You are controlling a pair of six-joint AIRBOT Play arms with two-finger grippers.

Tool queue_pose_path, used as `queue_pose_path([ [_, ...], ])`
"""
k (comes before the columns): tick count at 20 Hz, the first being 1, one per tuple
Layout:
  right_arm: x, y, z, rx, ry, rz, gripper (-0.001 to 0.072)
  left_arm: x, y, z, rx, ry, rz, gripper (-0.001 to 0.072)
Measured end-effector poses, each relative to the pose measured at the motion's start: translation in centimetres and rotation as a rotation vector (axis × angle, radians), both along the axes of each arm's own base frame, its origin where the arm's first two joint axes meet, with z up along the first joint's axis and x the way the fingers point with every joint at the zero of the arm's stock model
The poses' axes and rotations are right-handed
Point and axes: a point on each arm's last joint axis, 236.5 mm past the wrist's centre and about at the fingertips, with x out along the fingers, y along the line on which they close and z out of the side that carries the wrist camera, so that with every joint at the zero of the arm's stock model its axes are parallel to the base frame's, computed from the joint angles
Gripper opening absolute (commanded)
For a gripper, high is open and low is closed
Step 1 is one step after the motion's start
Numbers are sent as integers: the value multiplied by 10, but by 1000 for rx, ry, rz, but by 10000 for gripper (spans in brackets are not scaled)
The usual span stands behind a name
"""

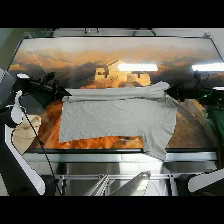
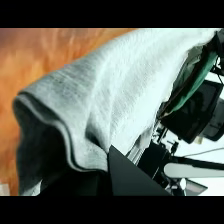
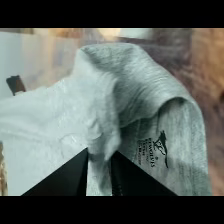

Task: Fold the shirts.

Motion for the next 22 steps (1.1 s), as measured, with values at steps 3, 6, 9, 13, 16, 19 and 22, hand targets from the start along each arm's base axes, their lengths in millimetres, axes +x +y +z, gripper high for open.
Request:
queue_pose_path([
  [3,0,-6,2,2,9,-17,183,-11,7,2,-8,56,-14,515],
  [6,-2,-18,9,-15,21,-40,183,-15,18,4,-9,112,14,522],
  [9,-22,-34,5,-111,102,-26,79,-13,32,10,-8,128,63,520],
  [13,-71,-55,2,-287,251,0,14,-12,54,41,3,48,91,214],
  [16,-114,-53,10,-359,302,-29,15,-28,62,65,44,-17,87,205],
  [19,-157,-43,11,-388,323,-134,15,-67,68,60,169,3,71,204],
  [22,-189,-27,5,-369,308,-219,15,-114,66,36,263,76,71,209],
])
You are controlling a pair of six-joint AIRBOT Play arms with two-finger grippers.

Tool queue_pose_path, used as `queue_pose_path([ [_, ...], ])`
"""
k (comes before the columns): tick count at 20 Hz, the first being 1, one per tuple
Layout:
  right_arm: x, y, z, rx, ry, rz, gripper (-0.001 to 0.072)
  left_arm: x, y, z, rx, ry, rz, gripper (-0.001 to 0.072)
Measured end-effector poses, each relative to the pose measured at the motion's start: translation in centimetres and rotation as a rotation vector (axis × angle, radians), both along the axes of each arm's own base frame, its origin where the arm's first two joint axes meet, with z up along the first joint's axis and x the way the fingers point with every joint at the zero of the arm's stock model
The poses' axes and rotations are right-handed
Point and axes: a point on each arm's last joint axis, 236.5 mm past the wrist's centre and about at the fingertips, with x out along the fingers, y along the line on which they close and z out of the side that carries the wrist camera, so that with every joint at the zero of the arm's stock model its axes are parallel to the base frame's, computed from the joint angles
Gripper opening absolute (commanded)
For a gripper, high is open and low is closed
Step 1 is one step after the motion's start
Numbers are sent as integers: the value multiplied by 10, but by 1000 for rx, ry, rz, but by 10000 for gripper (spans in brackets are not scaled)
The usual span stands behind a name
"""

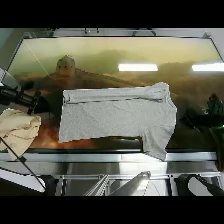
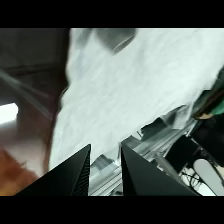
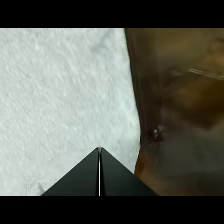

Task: Fold the shirts.

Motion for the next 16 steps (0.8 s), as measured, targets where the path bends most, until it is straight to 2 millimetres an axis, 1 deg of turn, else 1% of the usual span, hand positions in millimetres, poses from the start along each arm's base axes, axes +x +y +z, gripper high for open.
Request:
queue_pose_path([
  [1,-7,4,-1,0,-12,-13,15,-14,-4,-9,13,25,7,246],
  [3,-17,11,1,2,-36,-25,15,-39,-12,-29,34,77,14,246],
  [5,-21,17,8,12,-60,-27,16,-60,-19,-48,54,128,8,216],
  [6,-24,22,12,26,-69,-22,15,-68,-23,-55,59,150,-2,228],
  [8,-26,32,24,54,-99,-16,16,-78,-30,-59,67,185,-25,228],
  [11,-29,42,42,75,-150,1,15,-93,-23,-67,160,255,-80,237],
  [13,-31,48,53,79,-184,16,16,-97,-27,-67,185,283,-106,236],
  [15,-35,53,61,81,-204,36,27,-109,-32,-66,200,303,-190,236],
  [16,-37,55,64,81,-212,41,181,-111,-36,-66,201,301,-226,236],
])
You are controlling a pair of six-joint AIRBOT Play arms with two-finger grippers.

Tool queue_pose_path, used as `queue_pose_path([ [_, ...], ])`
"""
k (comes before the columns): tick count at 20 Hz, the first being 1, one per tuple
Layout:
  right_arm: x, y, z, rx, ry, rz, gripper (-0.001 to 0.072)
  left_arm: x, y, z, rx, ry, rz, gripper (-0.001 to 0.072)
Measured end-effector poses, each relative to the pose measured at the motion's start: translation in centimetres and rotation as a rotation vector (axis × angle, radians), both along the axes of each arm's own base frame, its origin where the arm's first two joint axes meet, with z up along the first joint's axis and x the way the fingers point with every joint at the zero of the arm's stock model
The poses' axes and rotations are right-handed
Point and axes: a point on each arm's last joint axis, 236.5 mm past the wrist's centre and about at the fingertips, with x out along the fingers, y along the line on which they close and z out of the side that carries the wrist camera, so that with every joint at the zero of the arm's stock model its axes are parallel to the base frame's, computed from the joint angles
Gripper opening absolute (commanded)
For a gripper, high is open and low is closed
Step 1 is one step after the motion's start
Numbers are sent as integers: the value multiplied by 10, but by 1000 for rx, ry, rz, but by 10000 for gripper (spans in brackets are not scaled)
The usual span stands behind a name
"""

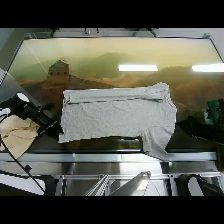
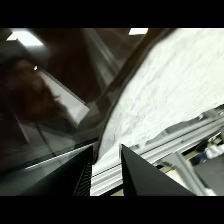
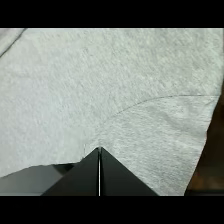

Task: Fold the shirts.

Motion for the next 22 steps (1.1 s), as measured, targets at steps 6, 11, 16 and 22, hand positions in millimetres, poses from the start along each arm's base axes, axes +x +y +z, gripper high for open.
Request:
queue_pose_path([
  [6,-18,-4,-11,-7,103,-34,320,-5,-30,-1,-31,-32,-165,28],
  [11,-45,-11,-55,-28,265,-73,320,-2,-35,0,-52,-54,-181,28],
  [16,-48,-20,-98,-55,324,-70,319,3,-26,-1,-56,-70,-137,29],
  [22,-43,13,-120,121,371,8,307,5,-19,-2,-51,-77,-111,28],
])
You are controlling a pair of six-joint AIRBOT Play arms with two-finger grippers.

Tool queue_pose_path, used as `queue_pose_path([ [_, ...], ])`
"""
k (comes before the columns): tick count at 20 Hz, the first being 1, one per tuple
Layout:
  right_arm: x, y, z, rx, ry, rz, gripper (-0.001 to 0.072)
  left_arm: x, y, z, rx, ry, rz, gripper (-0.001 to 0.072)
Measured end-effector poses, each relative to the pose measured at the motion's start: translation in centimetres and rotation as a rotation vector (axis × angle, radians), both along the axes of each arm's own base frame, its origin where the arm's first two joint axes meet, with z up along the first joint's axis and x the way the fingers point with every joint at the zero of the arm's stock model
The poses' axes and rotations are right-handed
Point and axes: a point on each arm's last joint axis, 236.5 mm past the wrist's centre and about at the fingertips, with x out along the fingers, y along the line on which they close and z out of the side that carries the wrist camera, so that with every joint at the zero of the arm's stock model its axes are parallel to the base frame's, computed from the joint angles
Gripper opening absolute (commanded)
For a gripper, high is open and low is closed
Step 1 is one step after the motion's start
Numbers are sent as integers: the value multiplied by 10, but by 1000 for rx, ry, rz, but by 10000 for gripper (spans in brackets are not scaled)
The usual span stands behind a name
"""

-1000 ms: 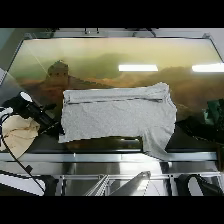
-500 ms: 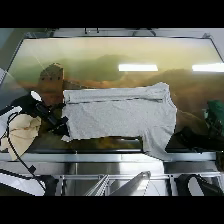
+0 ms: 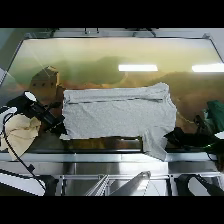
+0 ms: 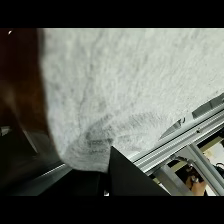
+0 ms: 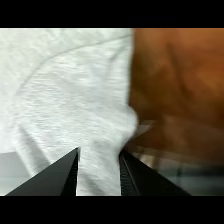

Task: Fold the shirts.

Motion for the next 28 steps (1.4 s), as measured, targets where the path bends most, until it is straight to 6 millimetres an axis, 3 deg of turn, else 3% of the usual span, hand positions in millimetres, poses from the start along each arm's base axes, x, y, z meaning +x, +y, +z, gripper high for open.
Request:
queue_pose_path([
  [2,2,14,-5,63,2,23,46,0,0,0,1,0,-1,28],
  [3,2,19,-8,84,0,34,13,0,0,0,2,0,-1,28],
  [6,9,24,-6,135,-35,67,13,1,4,0,2,-2,10,27],
  [8,17,14,5,146,-78,72,13,6,13,2,8,-13,34,27],
  [13,42,-14,73,236,-245,-5,15,14,44,7,33,-50,116,27],
  [17,54,-20,99,241,-336,-24,15,14,44,23,-36,-44,154,27],
  [20,85,-21,117,222,-434,-34,15,43,33,47,-135,-126,194,27],
  [23,125,-23,130,198,-497,-14,15,87,28,80,-210,-264,226,28],
  [26,168,-21,124,182,-503,19,15,128,30,100,-234,-369,235,28],
  [28,195,-18,112,170,-495,37,15,151,28,100,-237,-391,234,28],
])
